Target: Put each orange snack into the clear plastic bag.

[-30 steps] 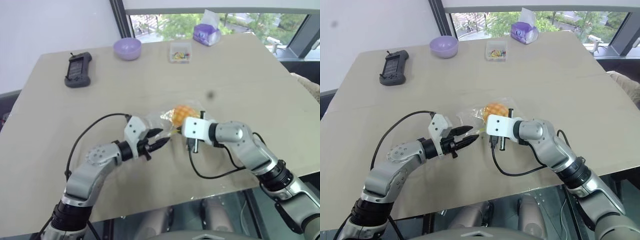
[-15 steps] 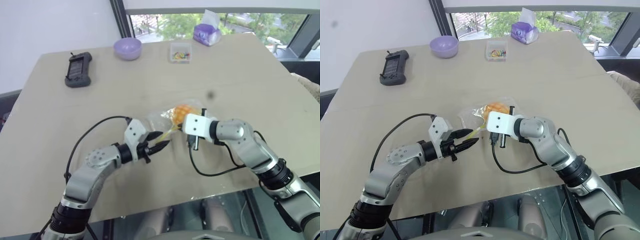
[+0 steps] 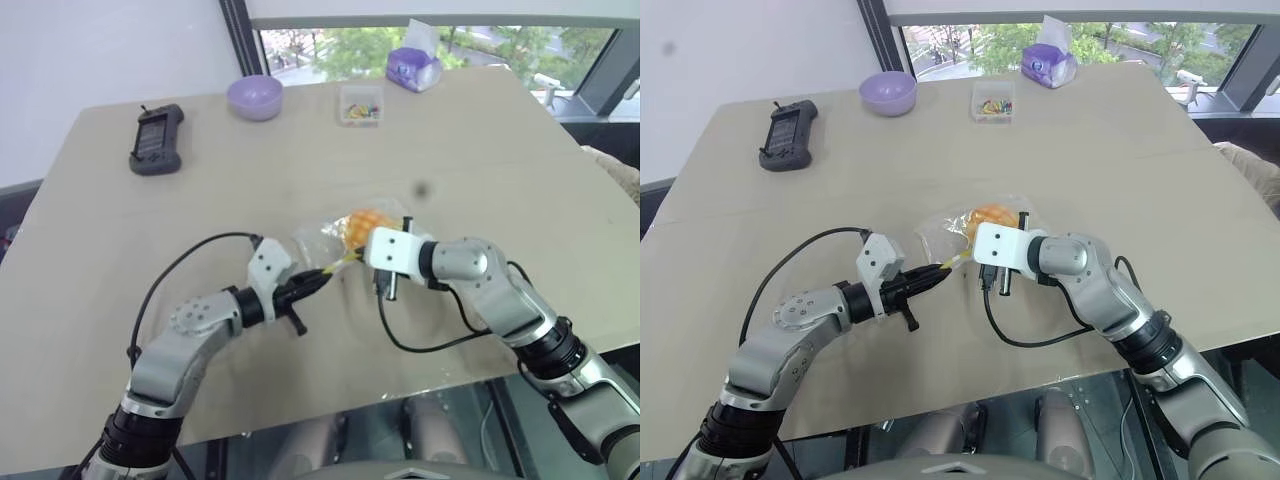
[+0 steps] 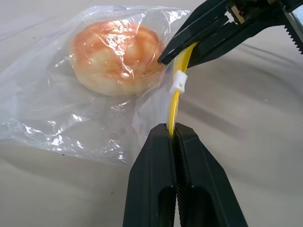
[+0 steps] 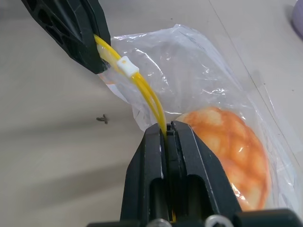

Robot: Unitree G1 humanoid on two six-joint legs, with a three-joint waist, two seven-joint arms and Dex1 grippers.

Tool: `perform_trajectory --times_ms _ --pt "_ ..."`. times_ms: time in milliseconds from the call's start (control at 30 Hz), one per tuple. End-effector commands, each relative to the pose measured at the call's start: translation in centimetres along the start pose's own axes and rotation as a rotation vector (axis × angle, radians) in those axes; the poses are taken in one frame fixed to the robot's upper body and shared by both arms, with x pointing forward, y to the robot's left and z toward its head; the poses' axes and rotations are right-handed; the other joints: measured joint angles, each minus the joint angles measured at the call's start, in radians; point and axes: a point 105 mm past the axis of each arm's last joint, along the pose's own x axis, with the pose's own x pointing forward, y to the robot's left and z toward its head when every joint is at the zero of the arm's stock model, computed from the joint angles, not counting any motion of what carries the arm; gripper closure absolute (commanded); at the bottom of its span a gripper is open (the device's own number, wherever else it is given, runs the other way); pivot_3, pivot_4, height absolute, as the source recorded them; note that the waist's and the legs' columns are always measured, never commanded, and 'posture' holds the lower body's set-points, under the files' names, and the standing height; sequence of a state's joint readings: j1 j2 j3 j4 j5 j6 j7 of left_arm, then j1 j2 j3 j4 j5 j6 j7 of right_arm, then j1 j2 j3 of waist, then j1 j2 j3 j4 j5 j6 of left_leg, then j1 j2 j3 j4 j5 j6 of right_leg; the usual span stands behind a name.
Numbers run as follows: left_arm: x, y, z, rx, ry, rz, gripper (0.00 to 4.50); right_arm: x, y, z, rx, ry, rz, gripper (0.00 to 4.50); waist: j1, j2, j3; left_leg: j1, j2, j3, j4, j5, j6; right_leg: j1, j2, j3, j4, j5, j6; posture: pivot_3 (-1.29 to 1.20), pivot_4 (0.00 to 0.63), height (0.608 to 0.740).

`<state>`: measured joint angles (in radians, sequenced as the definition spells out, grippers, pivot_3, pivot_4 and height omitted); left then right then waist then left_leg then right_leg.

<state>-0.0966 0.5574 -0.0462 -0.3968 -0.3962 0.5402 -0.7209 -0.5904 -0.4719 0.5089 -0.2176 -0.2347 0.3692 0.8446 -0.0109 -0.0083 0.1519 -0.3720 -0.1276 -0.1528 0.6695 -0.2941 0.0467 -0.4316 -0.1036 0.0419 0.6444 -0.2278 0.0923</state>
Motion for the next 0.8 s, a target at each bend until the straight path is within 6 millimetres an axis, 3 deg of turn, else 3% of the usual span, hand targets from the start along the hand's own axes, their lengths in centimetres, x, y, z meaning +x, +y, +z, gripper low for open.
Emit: perform_trajectory --times_ms 33,67,100,200,567,800 --pt "-0.1 0.2 0.7 0.0 -0.03 0.008 4.49 -0.9 -1.1 1.5 -0.027 -0.047 -0.034 4.5 0.0 0.0 0.0 0.0 0.0 0.0 0.0 0.0 0.0 0.0 0.0 0.0 0.0 0.0 0.0 0.0 0.15 0.736" --pt "0.0 0.2 0.9 0.0 -0.035 0.007 4.5 -0.9 -1.0 1.5 -0.025 -0.05 -0.026 3.92 0.0 0.0 0.0 0.0 0.0 0.0 0.0 0.0 0.0 0.0 0.0 0.0 0.0 0.0 0.0 0.0 0.15 0.736" --pt "0.1 0.1 1.1 -0.001 -0.043 0.004 4.5 -1.0 -0.9 1.6 -0.028 -0.05 -0.017 3.68 0.0 0.0 0.0 0.0 0.0 0.0 0.0 0.0 0.0 0.0 0.0 0.0 0.0 0.0 0.0 0.0 0.15 0.736" --pt "0.4 -0.1 1.5 -0.009 -0.059 -0.004 4.5 -1.1 -1.1 1.6 -0.062 -0.039 -0.024 2.3 0.001 0.0 0.0 0.0 0.0 0.0 0.0 0.0 0.0 0.0 0.0 0.0 0.0 0.0 0.0 0.0 0.15 0.736" --pt "0.5 -0.2 1.1 0.001 -0.049 -0.011 4.5 -0.9 -1.4 3.7 -0.133 -0.104 -0.006 2.3 -0.001 0.0 0.0 0.0 0.0 0.0 0.0 0.0 0.0 0.0 0.0 0.0 0.0 0.0 0.0 0.0 0.15 0.736" --pt "0.6 -0.3 1.4 0.005 -0.053 -0.014 4.5 -0.3 -0.6 4.3 -0.146 -0.128 0.027 2.3 -0.002 0.0 0.0 0.0 0.0 0.0 0.0 0.0 0.0 0.0 0.0 0.0 0.0 0.0 0.0 0.0 0.15 0.736"
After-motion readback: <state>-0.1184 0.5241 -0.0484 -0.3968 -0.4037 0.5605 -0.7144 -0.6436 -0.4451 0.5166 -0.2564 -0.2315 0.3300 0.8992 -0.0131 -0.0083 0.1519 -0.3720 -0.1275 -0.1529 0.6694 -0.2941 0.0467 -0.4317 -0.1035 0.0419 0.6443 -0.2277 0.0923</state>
